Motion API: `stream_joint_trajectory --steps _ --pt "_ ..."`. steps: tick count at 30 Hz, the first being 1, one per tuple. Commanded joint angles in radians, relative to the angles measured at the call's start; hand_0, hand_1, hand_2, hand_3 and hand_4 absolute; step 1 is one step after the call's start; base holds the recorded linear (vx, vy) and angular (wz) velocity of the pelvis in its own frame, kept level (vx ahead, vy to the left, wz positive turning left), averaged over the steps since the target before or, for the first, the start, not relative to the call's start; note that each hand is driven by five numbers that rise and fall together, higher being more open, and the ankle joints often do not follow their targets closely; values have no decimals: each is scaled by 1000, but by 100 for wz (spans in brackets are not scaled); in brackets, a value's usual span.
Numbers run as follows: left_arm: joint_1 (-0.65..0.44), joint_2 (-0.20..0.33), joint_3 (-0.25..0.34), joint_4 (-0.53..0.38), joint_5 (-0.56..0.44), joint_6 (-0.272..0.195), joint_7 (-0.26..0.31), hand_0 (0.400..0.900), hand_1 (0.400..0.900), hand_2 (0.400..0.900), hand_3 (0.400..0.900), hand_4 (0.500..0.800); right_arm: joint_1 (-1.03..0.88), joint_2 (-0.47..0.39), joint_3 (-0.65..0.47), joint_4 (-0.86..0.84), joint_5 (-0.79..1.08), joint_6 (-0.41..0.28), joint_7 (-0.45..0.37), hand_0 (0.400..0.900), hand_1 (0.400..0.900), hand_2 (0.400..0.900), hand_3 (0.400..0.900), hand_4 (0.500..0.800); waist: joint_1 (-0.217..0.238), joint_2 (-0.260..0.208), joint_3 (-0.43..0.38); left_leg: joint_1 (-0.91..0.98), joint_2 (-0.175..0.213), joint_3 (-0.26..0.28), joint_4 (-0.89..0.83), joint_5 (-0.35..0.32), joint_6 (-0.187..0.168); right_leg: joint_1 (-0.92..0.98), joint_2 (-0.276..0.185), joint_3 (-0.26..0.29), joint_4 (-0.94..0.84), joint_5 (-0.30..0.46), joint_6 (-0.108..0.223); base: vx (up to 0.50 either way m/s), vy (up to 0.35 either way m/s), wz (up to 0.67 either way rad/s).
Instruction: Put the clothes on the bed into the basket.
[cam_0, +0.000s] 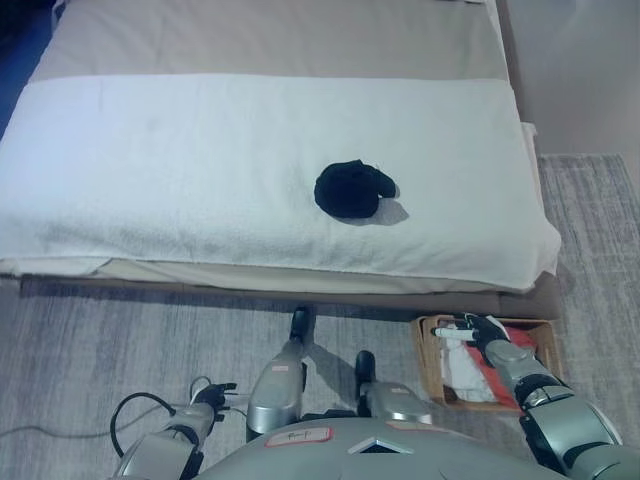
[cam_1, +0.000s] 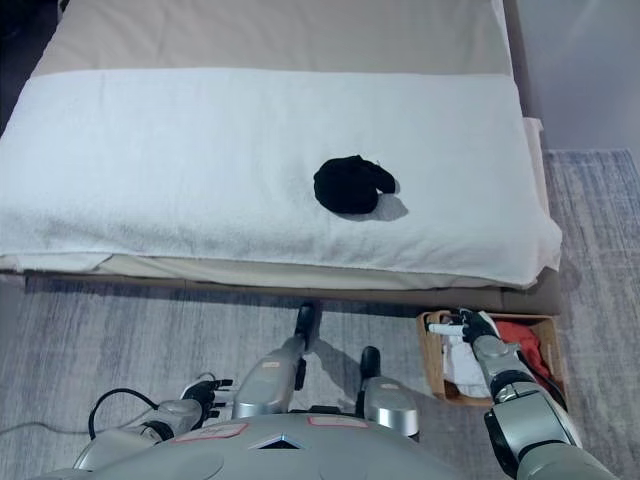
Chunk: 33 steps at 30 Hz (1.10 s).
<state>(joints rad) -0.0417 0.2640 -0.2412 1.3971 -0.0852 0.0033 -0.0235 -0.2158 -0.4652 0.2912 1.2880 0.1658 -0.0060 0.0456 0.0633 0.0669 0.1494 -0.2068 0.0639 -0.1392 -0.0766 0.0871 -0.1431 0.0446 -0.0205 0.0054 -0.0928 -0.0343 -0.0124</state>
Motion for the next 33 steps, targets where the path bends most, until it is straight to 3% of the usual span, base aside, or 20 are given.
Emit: stream_joint_trajectory --steps 1,3,5,8,9,12,13,14,15,17,19,20,23,25,30,33 --pt "-16 76 14 7 -21 -12 18 900 900 900 900 800 39 14 22 11 8 -15 -6 900 900 900 900 800 14 -80 -64 -155 -53 -4 41 94 81 131 64 47 86 -175 19 443 203 -48" --pt "-21 94 14 14 -13 -12 15 900 900 900 900 800 74 37 12 18 4 -11 11 900 900 900 900 800 10 -114 -96 -166 -90 -2 127 84 109 135 21 70 152 -183 47 481 258 -41" --pt "-26 100 10 11 -9 -12 16 900 900 900 900 800 82 45 11 11 5 -10 21 900 900 900 900 800 8 -128 -106 -173 -104 11 166 64 120 117 9 75 202 -166 65 310 186 -20" --pt "-42 117 0 -4 -7 -13 13 900 900 900 900 800 97 60 9 9 1 -7 33 900 900 900 900 800 -6 -155 -118 -147 -133 33 191 8 153 33 -7 92 399 -16 114 338 251 -24" --pt "-54 125 -4 -14 -13 -12 14 900 900 900 900 800 93 66 11 8 -5 -5 38 900 900 900 900 800 -25 -148 -96 -110 -135 34 183 -11 170 -63 1 77 576 97 134 284 293 -12" --pt "-66 127 -8 -14 -16 -11 16 900 900 900 900 800 92 75 8 7 -3 -6 35 900 900 900 900 800 -44 -133 -72 -72 -137 30 179 -29 182 -116 4 44 695 141 148 174 164 8" --pt "-73 132 -10 -18 -18 -11 16 900 900 900 900 800 95 76 8 2 -1 -9 36 900 900 900 900 800 -53 -125 -64 -46 -137 20 166 -33 183 -150 22 42 709 118 139 258 157 31" --pt "-78 137 -10 -20 -23 -12 15 900 900 900 900 800 98 76 7 1 5 -9 37 900 900 900 900 800 -61 -119 -59 -25 -140 10 152 -34 185 -182 50 48 695 76 128 385 138 37" --pt "-82 134 -13 -18 -24 -13 14 900 900 900 900 800 98 75 4 10 12 -10 33 900 900 900 900 800 -64 -106 -59 20 -138 2 124 -42 182 -219 42 19 585 -15 99 400 100 28" --pt "-84 127 -11 -14 -20 -14 15 900 900 900 900 800 91 71 4 7 18 -11 26 900 900 900 900 800 -69 -97 -50 69 -139 -12 106 -64 171 -231 16 -6 428 -64 84 322 14 27" --pt "-86 125 -11 -10 -18 -14 15 900 900 900 900 800 88 71 5 1 19 -8 25 900 900 900 900 800 -76 -100 -41 94 -144 -17 104 -77 167 -231 9 12 338 -45 88 203 -63 24" --pt "-89 119 -5 -2 -13 -17 18 900 900 900 900 800 79 71 4 -4 15 -6 21 900 900 900 900 800 -78 -107 -37 120 -144 -20 106 -103 160 -270 -40 19 202 36 109 220 -104 17" --pt "-81 119 10 8 -11 -19 18 900 900 900 900 800 84 66 1 -14 4 -3 18 900 900 900 900 800 -84 -118 -26 159 -151 -31 109 -128 151 -274 -59 27 155 101 128 218 -141 25" --pt "-77 118 16 14 -6 -15 17 900 900 900 900 800 94 64 -4 -16 5 -1 19 900 900 900 900 800 -87 -126 -32 173 -154 -32 105 -140 149 -249 -63 29 132 108 128 183 -147 17" --pt "-44 110 32 21 10 -12 7 900 900 900 900 800 106 26 -4 -59 -28 -1 20 900 900 900 900 800 -83 -128 -93 221 -111 -40 69 -158 123 -175 -50 -11 91 98 108 209 -183 22" --pt "-22 105 34 4 15 -13 -2 900 900 900 900 800 17 -130 6 -245 -86 -19 3 900 900 900 900 800 -87 -123 -106 221 -79 -49 47 -151 106 -161 -37 -37 76 82 97 132 -177 20"
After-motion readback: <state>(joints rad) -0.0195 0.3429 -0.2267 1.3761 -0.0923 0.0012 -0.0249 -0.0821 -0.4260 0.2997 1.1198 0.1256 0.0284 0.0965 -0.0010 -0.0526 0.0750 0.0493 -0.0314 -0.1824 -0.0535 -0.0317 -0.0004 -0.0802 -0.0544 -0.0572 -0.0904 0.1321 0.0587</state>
